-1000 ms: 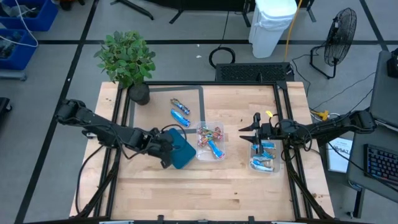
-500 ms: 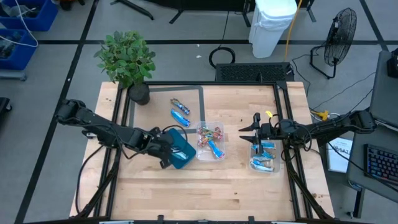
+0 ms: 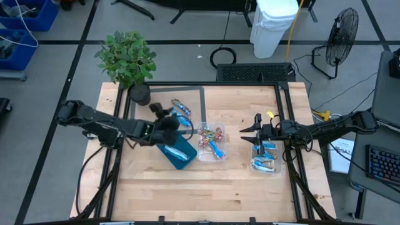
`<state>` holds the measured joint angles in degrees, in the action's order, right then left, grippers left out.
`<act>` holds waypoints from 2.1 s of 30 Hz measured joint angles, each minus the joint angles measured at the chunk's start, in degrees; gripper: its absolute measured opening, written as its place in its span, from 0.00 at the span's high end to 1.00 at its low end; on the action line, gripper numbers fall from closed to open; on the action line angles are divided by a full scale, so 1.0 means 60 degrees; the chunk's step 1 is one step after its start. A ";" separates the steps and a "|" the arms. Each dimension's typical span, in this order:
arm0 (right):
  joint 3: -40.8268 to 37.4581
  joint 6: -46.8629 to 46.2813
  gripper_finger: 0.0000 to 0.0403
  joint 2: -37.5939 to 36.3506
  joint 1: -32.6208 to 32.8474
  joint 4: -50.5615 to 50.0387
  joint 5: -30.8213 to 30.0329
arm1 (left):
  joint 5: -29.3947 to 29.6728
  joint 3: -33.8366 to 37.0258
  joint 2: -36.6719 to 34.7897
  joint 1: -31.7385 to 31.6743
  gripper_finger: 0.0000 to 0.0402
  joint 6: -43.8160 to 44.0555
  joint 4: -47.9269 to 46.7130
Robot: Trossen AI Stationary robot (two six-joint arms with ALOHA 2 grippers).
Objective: Pick and place Granola Bars by type
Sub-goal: Put the blue granola bar into the blue bin
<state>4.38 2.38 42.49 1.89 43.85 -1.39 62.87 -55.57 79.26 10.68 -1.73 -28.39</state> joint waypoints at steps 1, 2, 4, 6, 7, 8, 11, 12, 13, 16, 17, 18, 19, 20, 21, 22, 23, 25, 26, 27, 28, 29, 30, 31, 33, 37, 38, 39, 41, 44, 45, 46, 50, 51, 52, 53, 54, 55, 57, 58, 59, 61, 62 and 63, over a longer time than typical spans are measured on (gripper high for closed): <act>0.0000 0.0007 0.72 0.0002 0.0000 -0.0005 0.0000 | 0.0084 -0.0093 0.0000 -0.0161 0.66 -0.0784 0.0349; 0.0000 0.0027 0.72 0.0001 0.0000 0.0003 0.0000 | -0.0069 -0.0197 0.0000 -0.0350 0.66 -0.1502 0.0591; 0.0000 0.0053 0.72 -0.0002 0.0000 0.0001 0.0000 | -0.0883 -0.0463 0.0000 -0.0858 0.66 -0.2467 0.0902; 0.0000 0.0121 0.72 -0.0001 0.0000 0.0001 -0.0004 | -0.1670 -0.0770 0.0000 -0.1573 0.66 -0.2828 0.0845; 0.0000 0.0172 0.72 0.0001 0.0000 0.0000 -0.0004 | -0.2017 -0.0929 0.0008 -0.2006 0.66 -0.2828 0.0690; 0.0000 0.0212 0.72 0.0000 0.0000 -0.0006 -0.0004 | -0.2350 -0.1088 0.0026 -0.2495 0.66 -0.2721 0.0447; 0.0000 0.0232 0.72 -0.0001 0.0000 -0.0010 -0.0004 | -0.3714 -0.1565 0.0040 -0.4154 0.66 -0.2184 -0.0695; 0.0000 0.0239 0.72 0.0002 0.0000 -0.0020 -0.0004 | -0.4248 -0.1713 0.0040 -0.4721 0.66 -0.2019 -0.1035; 0.0000 0.0242 0.72 0.0002 0.0000 -0.0044 -0.0004 | -0.4764 -0.1812 0.0040 -0.5290 0.66 -0.1869 -0.1278; 0.0000 0.0282 0.72 0.0000 -0.0004 -0.0099 -0.0004 | -0.6230 -0.1856 0.0044 -0.6806 0.66 -0.1611 -0.1587; 0.0000 0.0293 0.72 0.0001 -0.0004 -0.0096 -0.0005 | -0.6637 -0.1813 0.0044 -0.7202 0.66 -0.1603 -0.1645; 0.0000 0.0294 0.72 -0.0001 -0.0004 -0.0094 -0.0007 | -0.6960 -0.1751 0.0050 -0.7515 0.66 -0.1569 -0.1714; 0.0000 0.0297 0.72 -0.0001 -0.0004 -0.0097 -0.0007 | -0.7229 -0.1722 0.0129 -0.7753 0.65 -0.1446 -0.1813; 0.0000 0.0297 0.72 0.0002 -0.0004 -0.0097 -0.0007 | -0.7495 -0.1720 0.0254 -0.7910 0.63 -0.1371 -0.1930; 0.0000 0.0297 0.72 0.0001 -0.0004 -0.0090 -0.0007 | -0.7769 -0.1712 0.0391 -0.8001 0.61 -0.1343 -0.2028; 0.0000 0.0297 0.72 0.0002 -0.0006 -0.0092 -0.0007 | -0.8023 -0.1698 0.0512 -0.8026 0.58 -0.1358 -0.2141; 0.0000 0.0307 0.72 0.0000 -0.0005 -0.0093 -0.0017 | -0.8250 -0.1694 0.0635 -0.7977 0.55 -0.1438 -0.2213; 0.0000 0.0386 0.72 0.0001 -0.0004 -0.0088 -0.0044 | -0.8406 -0.1709 0.0943 -0.7693 0.48 -0.2046 -0.2126; 0.0000 0.0425 0.72 0.0000 -0.0007 -0.0086 -0.0044 | -0.8319 -0.1709 0.1160 -0.7484 0.44 -0.2550 -0.2066; 0.0000 0.0460 0.72 -0.0002 -0.0007 -0.0086 -0.0047 | -0.8076 -0.1704 0.1401 -0.7248 0.41 -0.2974 -0.2032; 0.0000 0.0472 0.72 -0.0001 -0.0011 -0.0083 -0.0047 | -0.7778 -0.1697 0.1627 -0.7022 0.38 -0.3316 -0.1979; 0.0000 0.0472 0.72 -0.0002 -0.0011 -0.0082 -0.0047 | -0.7532 -0.1694 0.1827 -0.6815 0.36 -0.3605 -0.1895; 0.0000 0.0472 0.72 -0.0002 -0.0011 -0.0082 -0.0047 | -0.7336 -0.1694 0.2043 -0.6610 0.33 -0.3813 -0.1775; 0.0000 0.0472 0.72 0.0000 -0.0011 -0.0084 -0.0047 | -0.7214 -0.1697 0.2243 -0.6451 0.31 -0.3903 -0.1704; 0.0000 0.0472 0.72 0.0000 -0.0011 -0.0087 -0.0047 | -0.7203 -0.1698 0.2669 -0.6196 0.28 -0.3946 -0.1698; 0.0000 0.0475 0.72 0.0001 -0.0011 -0.0093 -0.0047 | -0.7218 -0.1698 0.3359 -0.5792 0.26 -0.3934 -0.1485; 0.0000 0.0475 0.72 0.0002 -0.0015 -0.0094 -0.0047 | -0.7220 -0.1698 0.3490 -0.5722 0.26 -0.3980 -0.1346; 0.0000 0.0472 0.72 -0.0002 -0.0015 -0.0101 -0.0047 | -0.7213 -0.1698 0.3608 -0.5665 0.26 -0.4071 -0.1228; 0.0000 0.0472 0.72 -0.0002 -0.0015 -0.0100 -0.0050 | -0.7206 -0.1698 0.3806 -0.5557 0.26 -0.4320 -0.0870; 0.0000 0.0473 0.72 -0.0002 -0.0015 -0.0102 -0.0048 | -0.7209 -0.1698 0.4026 -0.5432 0.26 -0.4654 -0.0219; 0.0000 0.0472 0.72 -0.0002 -0.0015 -0.0102 -0.0050 | -0.7218 -0.1698 0.4110 -0.5408 0.26 -0.4774 -0.0073; 0.0000 0.0472 0.72 -0.0001 -0.0015 -0.0104 -0.0047 | -0.7232 -0.1698 0.4189 -0.5385 0.26 -0.4907 0.0087; 0.0000 0.0472 0.72 -0.0001 -0.0015 -0.0107 -0.0047 | -0.7251 -0.1698 0.4461 -0.5403 0.26 -0.5153 0.0248; 0.0000 0.0472 0.72 -0.0002 -0.0014 -0.0108 -0.0047 | -0.7239 -0.1701 0.4521 -0.5410 0.26 -0.5159 0.0252; 0.0000 0.0472 0.72 0.0001 -0.0015 -0.0108 -0.0049 | -0.7243 -0.1701 0.4576 -0.5410 0.26 -0.5158 0.0248; 0.0000 0.0472 0.72 0.0001 -0.0015 -0.0110 -0.0047 | -0.7258 -0.1701 0.4605 -0.5410 0.26 -0.5150 0.0196; 0.0000 0.0472 0.72 -0.0001 -0.0015 -0.0121 -0.0047 | -0.7263 -0.1701 0.4614 -0.5410 0.26 -0.5137 0.0119; 0.0000 0.0472 0.72 0.0001 -0.0015 -0.0122 -0.0050 | -0.7261 -0.1701 0.4607 -0.5410 0.26 -0.5122 0.0103; 0.0000 0.0472 0.72 -0.0001 -0.0015 -0.0129 -0.0048 | -0.7295 -0.1701 0.4590 -0.5407 0.26 -0.5070 0.0198; 0.0000 0.0472 0.72 0.0000 -0.0015 -0.0126 -0.0051 | -0.7297 -0.1701 0.4590 -0.5408 0.26 -0.4993 0.0192; 0.0000 0.0472 0.72 0.0002 -0.0015 -0.0130 -0.0051 | -0.7305 -0.1701 0.4590 -0.5410 0.27 -0.4901 0.0161; 0.0000 0.0472 0.72 0.0000 -0.0015 -0.0133 -0.0051 | -0.7311 -0.1701 0.4590 -0.5410 0.30 -0.4852 0.0120; 0.0000 0.0472 0.72 -0.0002 -0.0015 -0.0130 -0.0053 | -0.7313 -0.1701 0.4590 -0.5410 0.33 -0.4844 0.0116; 0.0000 0.0472 0.72 0.0001 -0.0015 -0.0130 -0.0051 | -0.7337 -0.1701 0.4590 -0.5410 0.36 -0.4841 0.0107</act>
<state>4.38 5.21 42.49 1.80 43.07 -1.69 18.85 -65.78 106.80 -21.78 -30.78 -27.75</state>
